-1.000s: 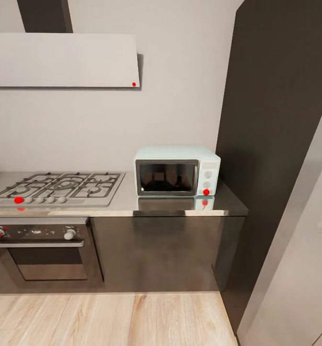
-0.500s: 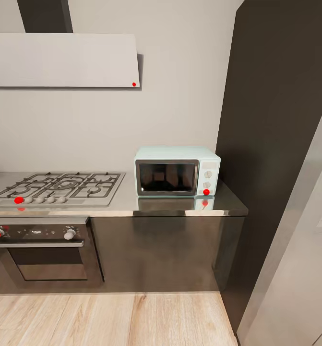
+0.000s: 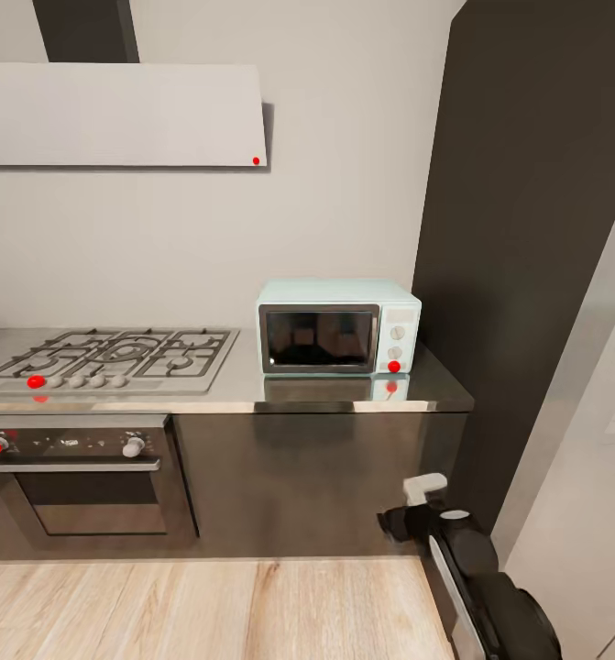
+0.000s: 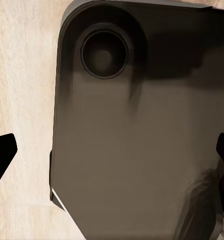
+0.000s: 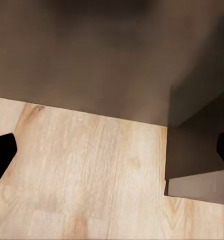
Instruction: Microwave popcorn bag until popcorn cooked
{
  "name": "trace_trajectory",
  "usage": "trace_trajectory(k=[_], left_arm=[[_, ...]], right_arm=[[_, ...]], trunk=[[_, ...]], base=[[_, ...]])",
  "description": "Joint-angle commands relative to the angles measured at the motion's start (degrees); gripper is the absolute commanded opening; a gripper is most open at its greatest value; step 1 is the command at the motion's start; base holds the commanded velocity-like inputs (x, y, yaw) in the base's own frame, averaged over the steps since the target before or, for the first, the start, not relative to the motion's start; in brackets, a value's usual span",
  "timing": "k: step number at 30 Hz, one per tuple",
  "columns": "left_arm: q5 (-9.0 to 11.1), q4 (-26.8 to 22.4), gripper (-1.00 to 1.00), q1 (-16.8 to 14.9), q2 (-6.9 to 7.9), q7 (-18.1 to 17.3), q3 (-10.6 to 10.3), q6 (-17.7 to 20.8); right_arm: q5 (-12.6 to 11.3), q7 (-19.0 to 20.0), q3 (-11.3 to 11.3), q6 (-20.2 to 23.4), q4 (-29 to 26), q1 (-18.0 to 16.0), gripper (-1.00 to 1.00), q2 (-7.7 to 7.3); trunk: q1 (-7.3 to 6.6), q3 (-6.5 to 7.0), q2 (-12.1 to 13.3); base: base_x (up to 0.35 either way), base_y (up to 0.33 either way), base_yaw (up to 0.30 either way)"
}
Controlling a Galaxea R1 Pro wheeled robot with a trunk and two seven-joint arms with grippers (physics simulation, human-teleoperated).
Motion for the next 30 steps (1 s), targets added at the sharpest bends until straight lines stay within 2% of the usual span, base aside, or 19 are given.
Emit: trace_trajectory(k=[1, 4, 6, 9, 11, 14, 17, 20, 22, 27, 30], left_arm=[[0.5, -0.1, 1.00, 0.0, -0.01, 0.0, 0.0, 0.0], [0.5, -0.1, 1.00, 0.0, -0.01, 0.0, 0.0, 0.0], [0.5, -0.1, 1.00, 0.0, -0.01, 0.0, 0.0, 0.0], [0.5, -0.1, 1.00, 0.0, -0.01, 0.0, 0.0, 0.0], [0.5, -0.2, 1.00, 0.0, -0.01, 0.0, 0.0, 0.0], [0.4, -0.2, 1.00, 0.0, -0.01, 0.0, 0.0, 0.0], [0.4, -0.2, 1.00, 0.0, -0.01, 0.0, 0.0, 0.0], [0.4, -0.2, 1.00, 0.0, -0.01, 0.0, 0.0, -0.1], [0.4, -0.2, 1.00, 0.0, -0.01, 0.0, 0.0, -0.1], [0.3, -0.2, 1.00, 0.0, -0.06, -0.1, -0.1, -0.1], [0.3, -0.2, 1.00, 0.0, -0.01, -0.1, -0.1, 0.0]], right_arm=[[0.7, 0.4, 0.1, 0.4, -1.0, -0.7, 1.00, 0.17], [1.4, -0.6, 0.2, 1.0, -2.2, -3.9, 1.00, 2.01], [3.0, -1.4, 0.4, 1.1, -2.6, -5.6, 1.00, 3.61], [7.5, -3.4, 0.6, 0.6, -3.0, -9.6, 1.00, 8.20], [8.4, -5.0, 0.6, -0.1, -3.4, -11.8, 1.00, 9.39], [8.9, -8.6, 0.5, -3.3, -4.1, -14.3, 1.00, 10.03], [8.9, -9.5, 0.5, -3.6, -4.5, -15.0, 1.00, 10.08], [8.8, -10.6, 0.4, -4.0, -4.7, -18.7, 1.00, 10.08], [8.6, -11.1, 0.2, -4.8, -4.4, -19.9, 1.00, 10.08], [7.9, -11.4, 0.0, -11.2, -3.4, -20.7, 1.00, 10.08], [7.0, -11.3, -3.0, -12.1, -2.9, -20.8, 1.00, 10.08]], trunk=[[0.00, -0.05, 0.0], [0.00, -0.05, 0.0], [0.00, -0.05, 0.0], [0.00, -0.05, 0.0], [0.00, -0.05, 0.0], [0.00, -0.05, 0.0], [0.00, -0.05, 0.0], [0.00, -0.05, 0.0], [0.00, -0.05, 0.0], [0.00, -0.05, 0.0], [0.00, -0.05, 0.0]], base=[[0.000, 0.000, 0.000], [0.000, 0.000, 0.000], [0.000, 0.000, 0.000], [0.000, 0.000, 0.000], [0.000, 0.000, 0.000], [0.000, 0.000, 0.000], [0.000, 0.000, 0.000], [0.000, 0.000, 0.000], [0.000, 0.000, 0.000], [0.000, 0.000, 0.000], [0.275, 0.000, 0.000]])
